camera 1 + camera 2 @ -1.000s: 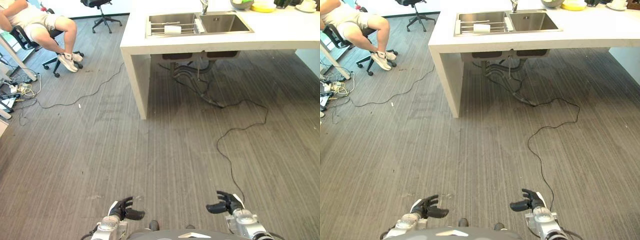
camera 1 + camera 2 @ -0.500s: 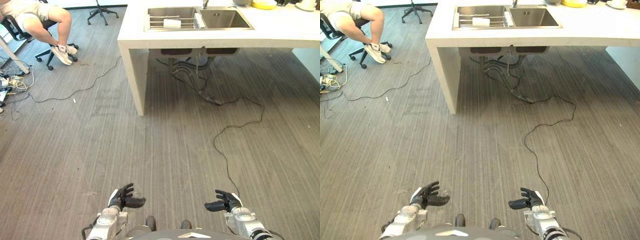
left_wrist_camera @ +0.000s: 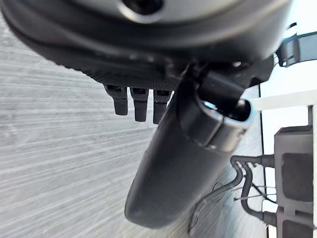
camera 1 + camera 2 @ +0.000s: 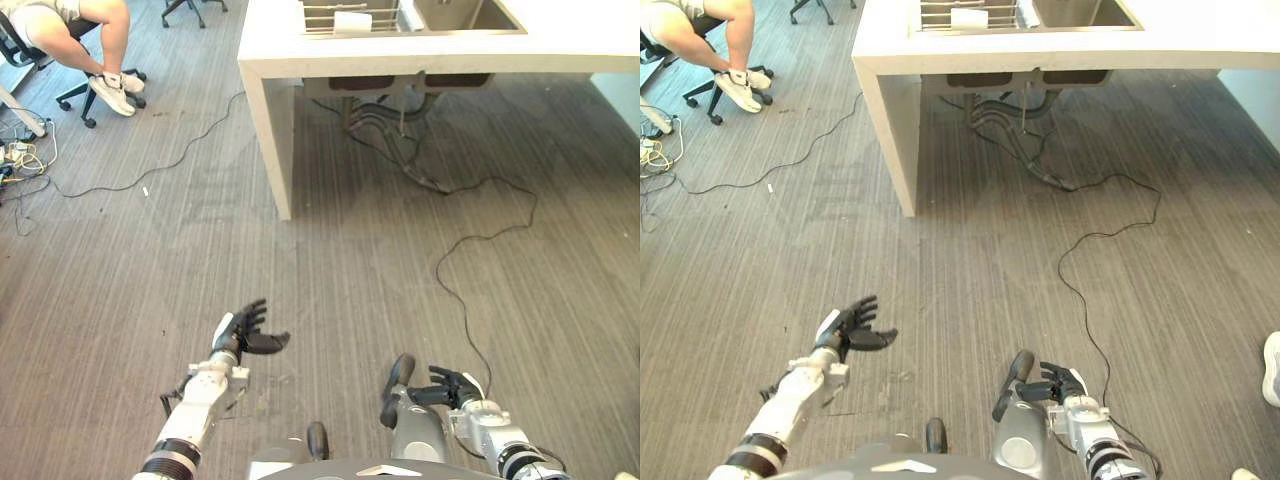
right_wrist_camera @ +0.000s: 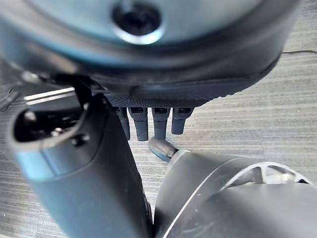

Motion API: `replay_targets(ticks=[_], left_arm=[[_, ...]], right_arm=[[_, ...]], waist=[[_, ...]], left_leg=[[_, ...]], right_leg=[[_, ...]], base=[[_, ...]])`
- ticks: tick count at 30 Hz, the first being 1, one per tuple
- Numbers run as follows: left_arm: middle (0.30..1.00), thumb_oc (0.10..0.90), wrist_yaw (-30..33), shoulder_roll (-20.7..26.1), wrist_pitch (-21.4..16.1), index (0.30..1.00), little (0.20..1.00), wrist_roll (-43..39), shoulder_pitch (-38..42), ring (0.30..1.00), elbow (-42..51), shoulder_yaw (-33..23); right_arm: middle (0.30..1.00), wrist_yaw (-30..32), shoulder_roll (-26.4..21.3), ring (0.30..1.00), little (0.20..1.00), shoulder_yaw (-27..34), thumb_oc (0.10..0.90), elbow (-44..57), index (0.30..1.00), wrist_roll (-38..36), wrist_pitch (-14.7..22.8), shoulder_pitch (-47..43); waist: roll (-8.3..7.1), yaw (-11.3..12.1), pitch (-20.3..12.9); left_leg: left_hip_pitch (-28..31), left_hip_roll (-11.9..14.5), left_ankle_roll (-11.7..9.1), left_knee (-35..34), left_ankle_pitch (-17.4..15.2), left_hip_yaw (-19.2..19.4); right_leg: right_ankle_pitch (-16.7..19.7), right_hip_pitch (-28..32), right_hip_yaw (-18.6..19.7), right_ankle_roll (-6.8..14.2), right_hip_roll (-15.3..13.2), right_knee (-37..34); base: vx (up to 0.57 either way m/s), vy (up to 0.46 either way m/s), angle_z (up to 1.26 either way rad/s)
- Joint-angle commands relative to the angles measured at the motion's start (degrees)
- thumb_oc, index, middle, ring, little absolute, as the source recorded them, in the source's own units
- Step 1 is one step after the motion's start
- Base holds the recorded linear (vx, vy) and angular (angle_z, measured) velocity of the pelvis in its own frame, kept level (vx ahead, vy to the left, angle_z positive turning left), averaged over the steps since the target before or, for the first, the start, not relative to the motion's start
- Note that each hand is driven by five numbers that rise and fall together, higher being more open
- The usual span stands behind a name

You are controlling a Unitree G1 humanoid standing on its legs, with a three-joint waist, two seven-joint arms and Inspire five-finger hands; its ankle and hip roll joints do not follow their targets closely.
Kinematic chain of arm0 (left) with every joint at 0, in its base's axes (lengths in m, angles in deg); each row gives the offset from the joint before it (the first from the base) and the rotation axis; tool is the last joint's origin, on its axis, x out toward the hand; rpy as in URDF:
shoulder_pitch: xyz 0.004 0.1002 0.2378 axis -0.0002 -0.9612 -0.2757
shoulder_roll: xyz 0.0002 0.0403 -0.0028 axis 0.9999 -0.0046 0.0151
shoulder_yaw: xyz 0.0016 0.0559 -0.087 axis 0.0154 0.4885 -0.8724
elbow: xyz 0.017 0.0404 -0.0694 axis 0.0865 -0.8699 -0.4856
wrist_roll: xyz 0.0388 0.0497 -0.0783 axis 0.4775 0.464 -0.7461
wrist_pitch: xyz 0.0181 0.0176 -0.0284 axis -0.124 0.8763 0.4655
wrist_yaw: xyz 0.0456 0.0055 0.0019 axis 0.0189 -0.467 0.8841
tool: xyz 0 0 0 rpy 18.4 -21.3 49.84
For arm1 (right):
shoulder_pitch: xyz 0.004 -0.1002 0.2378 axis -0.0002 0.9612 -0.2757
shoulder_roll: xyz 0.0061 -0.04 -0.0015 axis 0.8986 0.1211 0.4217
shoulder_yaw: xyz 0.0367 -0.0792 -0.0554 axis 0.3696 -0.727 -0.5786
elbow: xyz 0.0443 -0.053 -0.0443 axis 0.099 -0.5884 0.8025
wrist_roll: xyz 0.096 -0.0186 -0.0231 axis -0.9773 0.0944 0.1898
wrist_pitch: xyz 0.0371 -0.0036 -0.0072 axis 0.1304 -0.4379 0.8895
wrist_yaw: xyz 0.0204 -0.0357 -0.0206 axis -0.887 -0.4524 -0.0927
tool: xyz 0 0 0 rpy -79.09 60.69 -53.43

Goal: Place the dishes in the dishwasher.

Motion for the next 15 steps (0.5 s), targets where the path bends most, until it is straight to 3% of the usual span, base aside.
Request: replay_targets(ticks=[1, 4, 6, 7, 8, 9, 10, 11, 12, 13, 15], left_arm=[[0.9, 0.8, 2.6, 2.6, -7.9, 0.9, 0.9, 3.4, 5.9, 0.9, 10.0, -1.8], [0.9, 0.8, 3.2, 3.3, -8.6, 0.9, 0.9, 2.4, 6.6, 0.9, 14.4, -2.7], [0.9, 0.8, 3.6, 4.8, -8.8, 0.9, 0.9, 3.7, 6.9, 0.9, 17.8, -4.0], [0.9, 0.8, 3.3, 5.5, -8.7, 0.9, 0.9, 4.3, 6.5, 0.9, 20.3, -4.9], [0.9, 0.8, 3.3, 6.1, -8.9, 0.9, 0.9, 3.8, 6.8, 0.9, 22.1, -5.8], [0.9, 0.8, 3.2, 7.3, -9.2, 0.9, 0.9, 3.1, 7.9, 0.9, 26.0, -6.9], [0.9, 0.8, 3.5, 8.3, -9.4, 0.9, 0.9, 3.6, 8.5, 0.9, 28.1, -7.6], [0.9, 0.8, 3.4, 8.3, -9.3, 0.9, 0.9, 3.7, 8.5, 0.9, 28.2, -7.7], [0.9, 0.8, 4.2, 9.3, -9.9, 0.9, 0.9, 5.9, 10.2, 0.9, 31.5, -8.7], [0.9, 0.8, 4.2, 9.3, -9.8, 0.9, 0.9, 5.9, 10.2, 0.9, 31.6, -8.7], [0.9, 0.8, 4.2, 10.4, -10.0, 0.9, 0.9, 9.3, 10.8, 0.9, 34.3, -10.3]], right_arm=[[0.9, 0.9, -1.7, 0.9, 0.9, -0.7, 0.8, -3.1, 0.9, -0.2, 2.6, -1.3], [0.9, 0.5, -1.7, 0.9, 0.9, -1.0, 0.8, -4.8, 0.9, -0.3, 2.9, -0.8], [0.9, 0.2, -1.7, 0.9, 0.9, -1.4, 0.8, -7.7, 0.9, -0.1, 3.0, -0.5], [0.9, 0.1, -1.6, 0.9, 0.9, -1.6, 0.8, -9.4, 0.9, 0.2, 3.0, -0.1], [0.9, 0.0, -1.4, 0.9, 0.9, -1.6, 0.8, -11.5, 0.9, 0.4, 2.8, 0.4], [0.9, 0.0, -1.4, 0.9, 0.9, -0.8, 0.8, -14.6, 0.9, 0.2, 2.3, 1.2], [0.9, 0.3, -1.8, 0.9, 0.9, -0.4, 0.8, -16.1, 0.9, 0.3, 1.8, 1.2], [0.9, 0.3, -1.7, 0.9, 0.9, -0.4, 0.8, -16.2, 0.9, 0.3, 1.9, 1.1], [0.9, 0.2, -1.6, 0.9, 0.9, -0.5, 0.8, -18.9, 0.9, 0.9, 1.6, 1.8], [0.9, 0.1, -1.5, 0.9, 0.9, -0.5, 0.8, -19.0, 0.9, 0.9, 1.6, 1.8], [0.9, -0.6, -1.0, 0.9, 0.9, -0.6, 0.8, -20.5, 0.9, 1.4, 1.9, 2.6]], waist=[[-1.01, 0.0, -4.2], [-0.48, -0.8, -5.1], [0.28, -0.8, -5.7], [0.42, -0.4, -6.1], [0.44, 0.1, -5.8], [-0.53, 1.6, -4.2], [-1.01, 2.6, -3.3], [-0.93, 2.4, -3.4], [-1.44, 4.6, -2.8], [-1.54, 4.6, -2.8], [-1.85, 6.6, -3.2]], left_leg=[[9.2, 5.1, -5.1, 0.0, -9.3, -2.5], [8.6, 7.2, -5.7, 4.9, -8.9, -3.8], [5.8, 9.7, -6.9, 13.6, -5.4, -4.2], [3.0, 11.1, -7.0, 20.3, -2.9, -4.3], [-1.4, 12.4, -7.7, 30.3, 2.7, -5.4], [-8.6, 13.4, -7.8, 45.0, 8.9, -5.5], [-12.9, 13.9, -8.0, 50.0, 8.7, -4.9], [-13.5, 14.1, -8.0, 50.6, 8.5, -5.1], [-19.8, 10.4, -6.7, 47.8, 3.4, -4.7], [-19.9, 10.3, -6.6, 47.8, 3.5, -4.7], [-22.2, 6.8, -5.7, 36.6, 1.2, -3.9]], right_leg=[[7.2, 3.7, 1.3, 2.2, 0.6, 0.8], [5.8, 3.5, 2.1, 0.7, 2.1, 3.7], [2.4, 3.9, 3.0, -2.0, 5.1, 6.6], [0.4, 5.1, 2.6, -3.7, 6.6, 7.2], [-1.3, 7.4, 2.1, -5.8, 8.5, 6.8], [-3.9, 11.6, 1.6, -8.8, 10.5, 5.3], [-5.0, 13.5, 1.4, -9.5, 11.2, 4.0], [-4.9, 13.3, 1.2, -9.5, 11.3, 4.0], [-6.0, 17.2, 2.0, -9.4, 11.7, 1.7], [-5.9, 17.3, 1.9, -9.4, 11.6, 1.5], [-6.3, 20.2, 2.9, -8.2, 11.8, -0.6]], base=[[0.31, -0.064, 0.38], [0.4, -0.152, 0.35], [0.41, -0.29, 0.71], [0.47, -0.379, 0.46], [0.55, -0.527, 0.12], [0.5, -0.518, -0.18], [0.33, -0.365, -0.19], [0.39, -0.169, -0.17], [0.29, -0.057, 0.29], [0.46, -0.048, 0.37], [0.39, 0.038, 0.1]])
